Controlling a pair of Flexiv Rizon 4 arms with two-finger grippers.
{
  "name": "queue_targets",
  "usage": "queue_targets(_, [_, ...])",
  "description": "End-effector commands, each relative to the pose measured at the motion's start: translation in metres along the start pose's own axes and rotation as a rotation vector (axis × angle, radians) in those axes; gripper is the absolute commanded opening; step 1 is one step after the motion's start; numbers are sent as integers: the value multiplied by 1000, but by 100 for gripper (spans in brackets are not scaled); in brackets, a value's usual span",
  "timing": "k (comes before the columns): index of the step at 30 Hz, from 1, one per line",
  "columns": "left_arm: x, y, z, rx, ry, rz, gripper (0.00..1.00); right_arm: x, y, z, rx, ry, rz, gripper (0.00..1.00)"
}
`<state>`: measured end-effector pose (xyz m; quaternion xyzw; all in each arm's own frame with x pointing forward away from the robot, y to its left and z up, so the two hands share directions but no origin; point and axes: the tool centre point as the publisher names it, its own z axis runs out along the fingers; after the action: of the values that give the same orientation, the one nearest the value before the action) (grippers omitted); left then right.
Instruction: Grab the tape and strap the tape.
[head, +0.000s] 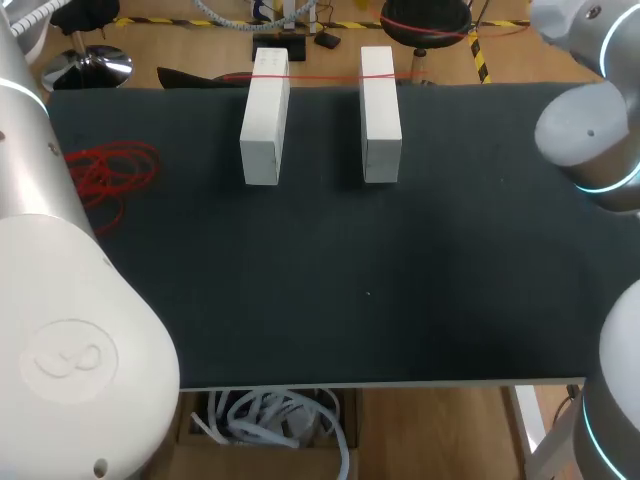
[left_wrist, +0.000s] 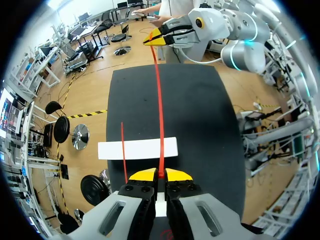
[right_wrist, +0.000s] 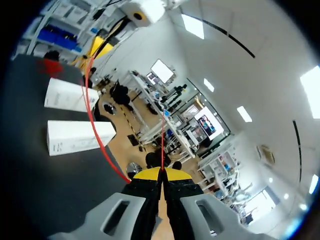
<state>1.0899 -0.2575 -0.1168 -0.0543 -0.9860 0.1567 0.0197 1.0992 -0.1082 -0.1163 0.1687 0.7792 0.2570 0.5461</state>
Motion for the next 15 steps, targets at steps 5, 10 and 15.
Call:
queue_targets(5, [-1, -1, -2, -6, 5, -1, 0, 5, 22, 11, 256, 25, -557, 0])
queue_targets(10, [-1, -1, -2, -6, 5, -1, 0, 12, 30, 15, 263, 12, -560, 0])
queue_targets(15, [-1, -1, -2, -6, 5, -1, 0, 20, 35, 16, 274, -57, -525, 0])
